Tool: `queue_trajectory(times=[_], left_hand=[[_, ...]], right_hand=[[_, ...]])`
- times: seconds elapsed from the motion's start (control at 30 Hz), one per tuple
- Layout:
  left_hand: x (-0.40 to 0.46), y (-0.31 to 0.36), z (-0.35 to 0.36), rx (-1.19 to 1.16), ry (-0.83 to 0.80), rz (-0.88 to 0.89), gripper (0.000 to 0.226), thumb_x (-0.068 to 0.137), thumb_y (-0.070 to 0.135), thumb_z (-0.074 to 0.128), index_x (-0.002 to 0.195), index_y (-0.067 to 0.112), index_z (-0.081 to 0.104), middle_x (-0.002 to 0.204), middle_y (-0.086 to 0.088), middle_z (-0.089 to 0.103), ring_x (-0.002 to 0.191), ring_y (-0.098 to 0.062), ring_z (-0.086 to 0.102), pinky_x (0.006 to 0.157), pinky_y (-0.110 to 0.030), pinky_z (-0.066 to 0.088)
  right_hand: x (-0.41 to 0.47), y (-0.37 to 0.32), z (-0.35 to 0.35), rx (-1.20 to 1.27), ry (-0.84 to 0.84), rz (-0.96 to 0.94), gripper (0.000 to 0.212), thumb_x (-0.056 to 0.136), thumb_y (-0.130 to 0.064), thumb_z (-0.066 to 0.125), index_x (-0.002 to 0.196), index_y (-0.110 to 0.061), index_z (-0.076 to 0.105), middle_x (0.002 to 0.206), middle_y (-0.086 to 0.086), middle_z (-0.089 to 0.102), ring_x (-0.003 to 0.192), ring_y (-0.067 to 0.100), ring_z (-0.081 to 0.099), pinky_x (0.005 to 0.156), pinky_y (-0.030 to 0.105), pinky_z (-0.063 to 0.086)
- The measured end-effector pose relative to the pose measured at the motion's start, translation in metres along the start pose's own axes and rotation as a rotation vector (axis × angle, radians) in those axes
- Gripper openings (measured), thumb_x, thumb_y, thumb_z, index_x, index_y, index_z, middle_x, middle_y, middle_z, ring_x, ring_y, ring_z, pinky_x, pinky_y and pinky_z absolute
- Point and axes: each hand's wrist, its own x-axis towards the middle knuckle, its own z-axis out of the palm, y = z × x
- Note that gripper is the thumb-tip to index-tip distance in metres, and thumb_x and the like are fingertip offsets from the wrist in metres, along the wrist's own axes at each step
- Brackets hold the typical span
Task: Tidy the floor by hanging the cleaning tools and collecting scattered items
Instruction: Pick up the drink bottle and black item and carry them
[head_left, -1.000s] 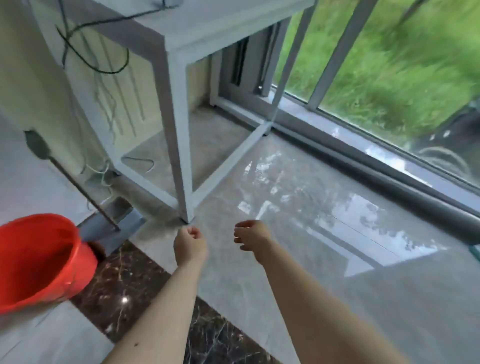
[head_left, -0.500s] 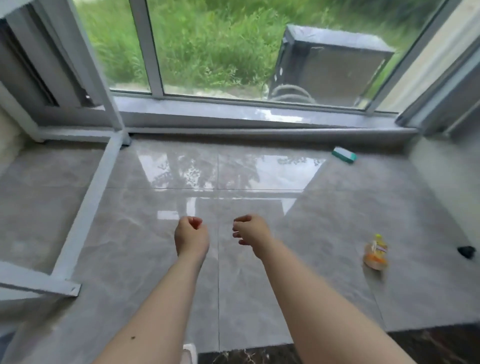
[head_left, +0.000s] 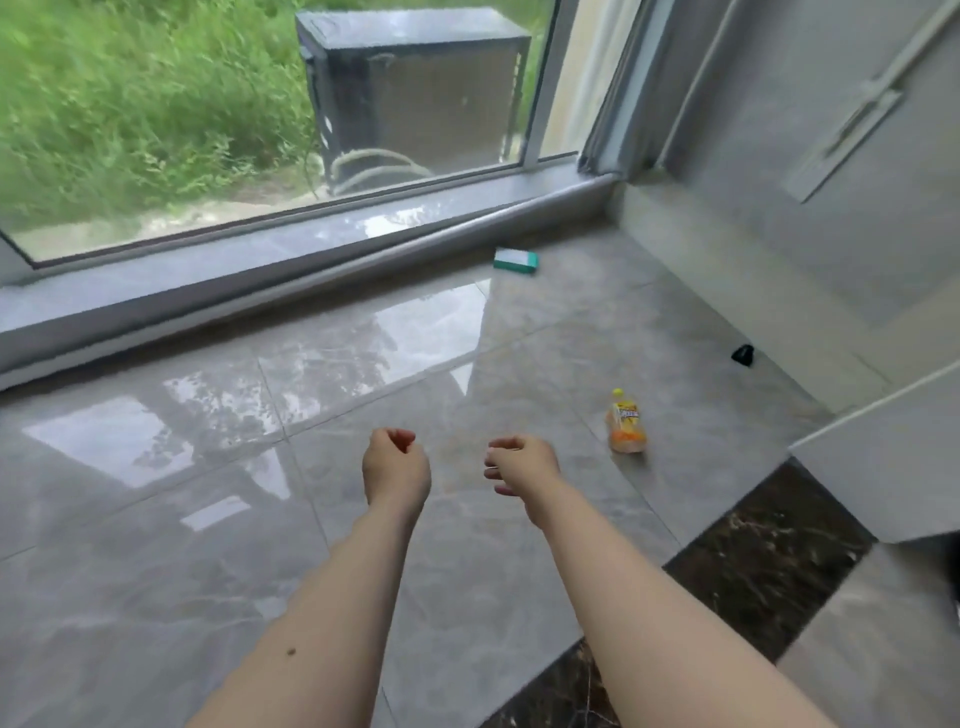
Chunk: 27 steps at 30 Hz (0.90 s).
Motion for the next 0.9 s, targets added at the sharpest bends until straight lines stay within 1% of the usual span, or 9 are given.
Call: queue_trajectory(times=[0.1, 0.23, 0.4, 0.5, 0.6, 0.67, 0.77, 0.83, 0.9], left_hand=[[-0.001, 0.016, 0.047, 0.015, -0.114, 0.022, 0.009, 0.088, 0.006, 0.049, 0.092, 0.014, 0.05, 0.096, -0.009, 0.059, 0.095, -0.034, 0.063, 0.083, -0.042, 0.052], [-0.002, 0.036, 0.116, 0.049, -0.225, 0.033, 0.011, 0.087, 0.005, 0.047, 0.094, 0.013, 0.05, 0.096, -0.008, 0.057, 0.09, -0.03, 0.061, 0.074, -0.036, 0.048], [0.001, 0.072, 0.205, 0.107, -0.318, 0.045, 0.014, 0.088, 0.004, 0.046, 0.1, 0.013, 0.046, 0.095, -0.009, 0.055, 0.085, -0.028, 0.058, 0.068, -0.032, 0.045], [0.002, 0.098, 0.263, 0.137, -0.364, 0.035, 0.015, 0.089, 0.005, 0.046, 0.102, 0.013, 0.045, 0.097, -0.009, 0.054, 0.088, -0.028, 0.058, 0.069, -0.032, 0.044], [0.002, 0.118, 0.323, 0.177, -0.408, 0.034, 0.021, 0.088, 0.005, 0.046, 0.109, 0.009, 0.048, 0.098, -0.01, 0.054, 0.091, -0.03, 0.059, 0.074, -0.036, 0.047], [0.001, 0.125, 0.356, 0.201, -0.437, 0.038, 0.025, 0.087, 0.005, 0.046, 0.112, 0.006, 0.05, 0.096, -0.011, 0.055, 0.09, -0.031, 0.058, 0.072, -0.035, 0.047], [0.004, 0.132, 0.4, 0.202, -0.486, 0.011, 0.028, 0.088, 0.004, 0.046, 0.115, 0.004, 0.05, 0.096, -0.013, 0.056, 0.085, -0.028, 0.056, 0.065, -0.03, 0.042], [0.01, 0.136, 0.427, 0.226, -0.506, 0.005, 0.029, 0.088, 0.004, 0.047, 0.116, 0.003, 0.051, 0.1, -0.017, 0.058, 0.085, -0.028, 0.055, 0.066, -0.031, 0.042], [0.019, 0.141, 0.45, 0.246, -0.519, -0.001, 0.029, 0.087, 0.003, 0.047, 0.116, 0.002, 0.052, 0.108, -0.021, 0.06, 0.087, -0.03, 0.057, 0.069, -0.032, 0.043]], right_hand=[[0.019, -0.001, -0.043, 0.045, 0.09, 0.028, 0.014, 0.089, -0.001, 0.049, 0.095, -0.011, 0.056, 0.088, 0.011, 0.058, 0.058, 0.01, 0.053, 0.052, 0.021, 0.041], [0.053, 0.0, -0.104, 0.102, 0.175, 0.08, 0.021, 0.089, -0.002, 0.048, 0.076, -0.018, 0.052, 0.077, 0.005, 0.058, 0.059, 0.01, 0.054, 0.053, 0.022, 0.041], [0.104, -0.011, -0.177, 0.16, 0.265, 0.12, 0.016, 0.088, -0.001, 0.047, 0.096, -0.014, 0.052, 0.071, 0.001, 0.055, 0.058, 0.01, 0.053, 0.053, 0.022, 0.042], [0.135, -0.022, -0.225, 0.198, 0.283, 0.135, 0.017, 0.088, -0.001, 0.047, 0.098, -0.014, 0.051, 0.07, 0.002, 0.055, 0.055, 0.009, 0.051, 0.049, 0.019, 0.041], [0.167, -0.029, -0.269, 0.219, 0.3, 0.141, 0.018, 0.088, 0.0, 0.048, 0.098, -0.015, 0.051, 0.082, 0.006, 0.057, 0.051, 0.008, 0.048, 0.041, 0.013, 0.038], [0.187, -0.03, -0.292, 0.207, 0.324, 0.151, 0.017, 0.088, 0.0, 0.049, 0.096, -0.015, 0.052, 0.087, 0.009, 0.056, 0.05, 0.009, 0.047, 0.043, 0.016, 0.037], [0.219, -0.028, -0.323, 0.198, 0.348, 0.177, 0.012, 0.086, -0.003, 0.051, 0.086, -0.014, 0.055, 0.076, 0.007, 0.058, 0.05, 0.011, 0.049, 0.05, 0.021, 0.039], [0.242, -0.025, -0.341, 0.181, 0.368, 0.202, 0.017, 0.085, -0.005, 0.052, 0.073, -0.017, 0.054, 0.07, 0.004, 0.058, 0.052, 0.011, 0.051, 0.051, 0.022, 0.041], [0.265, -0.023, -0.354, 0.193, 0.386, 0.22, 0.024, 0.084, -0.004, 0.051, 0.067, -0.022, 0.051, 0.078, 0.006, 0.06, 0.057, 0.014, 0.054, 0.05, 0.021, 0.042]])
